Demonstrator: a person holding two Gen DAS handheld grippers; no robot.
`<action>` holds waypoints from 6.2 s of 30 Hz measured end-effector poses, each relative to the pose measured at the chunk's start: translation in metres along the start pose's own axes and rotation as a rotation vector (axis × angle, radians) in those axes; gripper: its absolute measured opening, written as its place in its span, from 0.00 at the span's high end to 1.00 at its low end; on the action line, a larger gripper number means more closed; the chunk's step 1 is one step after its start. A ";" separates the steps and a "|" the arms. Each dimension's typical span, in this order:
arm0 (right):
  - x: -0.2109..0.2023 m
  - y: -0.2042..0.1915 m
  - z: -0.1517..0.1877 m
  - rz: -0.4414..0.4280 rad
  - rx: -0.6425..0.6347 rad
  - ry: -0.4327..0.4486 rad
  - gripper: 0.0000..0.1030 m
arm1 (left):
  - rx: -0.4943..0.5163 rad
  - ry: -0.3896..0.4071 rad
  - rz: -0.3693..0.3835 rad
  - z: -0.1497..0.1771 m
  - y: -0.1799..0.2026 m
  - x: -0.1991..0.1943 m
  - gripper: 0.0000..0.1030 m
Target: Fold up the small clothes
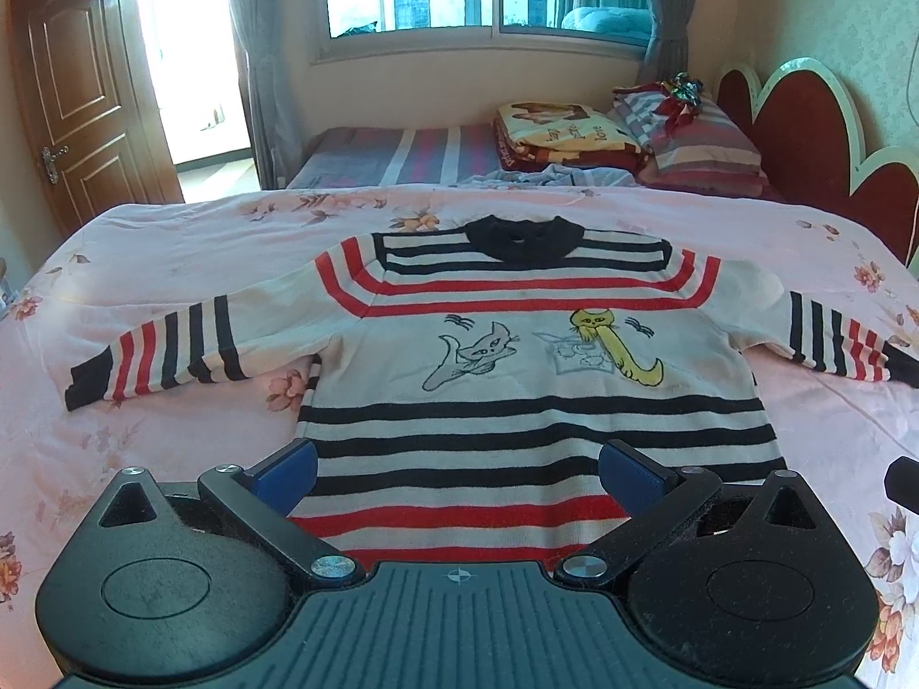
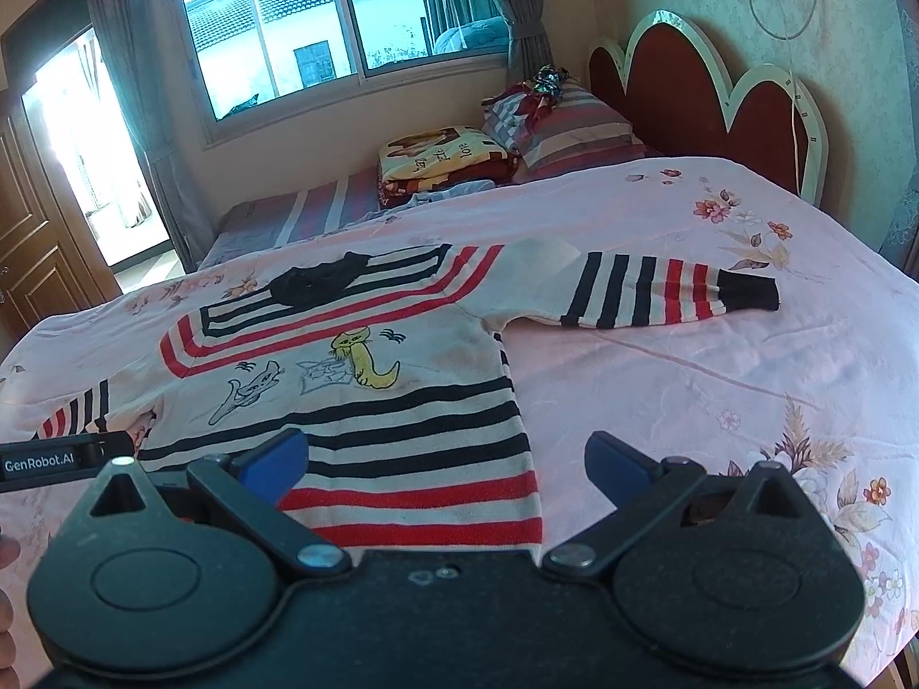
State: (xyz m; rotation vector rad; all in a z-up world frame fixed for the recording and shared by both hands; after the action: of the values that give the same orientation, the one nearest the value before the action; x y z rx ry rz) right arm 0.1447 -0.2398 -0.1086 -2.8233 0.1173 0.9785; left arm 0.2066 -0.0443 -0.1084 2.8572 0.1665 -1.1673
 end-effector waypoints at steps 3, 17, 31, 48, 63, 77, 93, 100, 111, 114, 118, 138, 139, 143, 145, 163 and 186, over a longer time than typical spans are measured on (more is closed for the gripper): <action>0.012 0.007 -0.004 0.012 0.006 -0.002 0.01 | -0.004 -0.004 -0.004 -0.005 0.006 0.012 0.00; 0.080 0.048 -0.029 0.056 0.019 -0.033 0.05 | 0.010 -0.034 -0.024 -0.029 0.041 0.082 0.00; 0.180 0.160 -0.036 0.189 0.197 -0.129 0.29 | 0.019 -0.085 0.005 -0.044 0.078 0.162 0.00; 0.246 0.267 -0.054 0.289 0.453 -0.080 0.45 | -0.014 -0.138 -0.010 -0.052 0.086 0.229 0.00; 0.243 0.220 -0.113 0.199 0.273 0.102 0.89 | -0.055 -0.160 0.026 -0.068 0.076 0.238 0.00; 0.317 -0.071 -0.075 -0.356 -0.074 -0.200 0.77 | -0.225 -0.161 0.185 -0.088 0.027 0.246 0.00; 0.246 0.025 -0.055 -0.062 -0.094 -0.074 0.44 | -0.389 -0.300 0.480 -0.069 0.113 0.305 0.53; 0.261 0.059 -0.042 0.015 -0.024 -0.101 0.44 | -0.432 -0.242 0.438 -0.079 0.119 0.312 0.77; 0.282 0.046 -0.046 0.019 -0.057 -0.106 0.44 | -0.519 0.001 0.413 -0.125 0.034 0.251 0.88; 0.288 0.034 -0.049 0.000 -0.079 -0.102 0.68 | -0.502 0.032 0.327 -0.124 -0.011 0.247 0.88; 0.292 0.026 -0.050 0.017 -0.103 -0.094 0.77 | -0.523 -0.044 0.224 -0.088 -0.047 0.273 0.88; 0.314 0.049 -0.094 -0.083 0.074 -0.090 0.58 | -0.316 -0.033 0.195 -0.086 -0.013 0.273 0.87; 0.324 0.049 -0.097 -0.086 0.086 -0.095 0.58 | -0.305 -0.059 0.199 -0.082 -0.006 0.282 0.87; 0.364 0.053 -0.113 -0.076 0.115 -0.096 0.58 | -0.276 -0.066 0.175 -0.067 0.000 0.296 0.87; 0.380 0.051 -0.122 -0.089 0.123 -0.103 0.66 | -0.308 -0.068 0.180 -0.065 -0.004 0.296 0.87; 0.333 -0.056 -0.086 -0.203 -0.177 -0.100 0.71 | -0.217 -0.052 0.110 -0.061 -0.018 0.272 0.81; 0.288 -0.224 -0.047 -0.354 -0.318 -0.118 0.55 | -0.994 -0.008 -0.108 0.032 -0.353 0.210 0.39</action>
State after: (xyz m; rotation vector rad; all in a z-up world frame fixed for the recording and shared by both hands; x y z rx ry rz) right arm 0.4267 -0.0338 -0.2248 -2.8963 -0.5803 1.1567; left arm 0.2915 0.3201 -0.2807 1.9705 0.6822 -0.7696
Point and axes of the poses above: each gripper's, at about its wrist camera, not at the fingertips, and x roughly the way its jaws point, y to its right, z to its underside, the point moved 9 cm from there along x, roughly the way its jaws point, and after that the axes turned 4 degrees about -x, right-handed, at the moved point
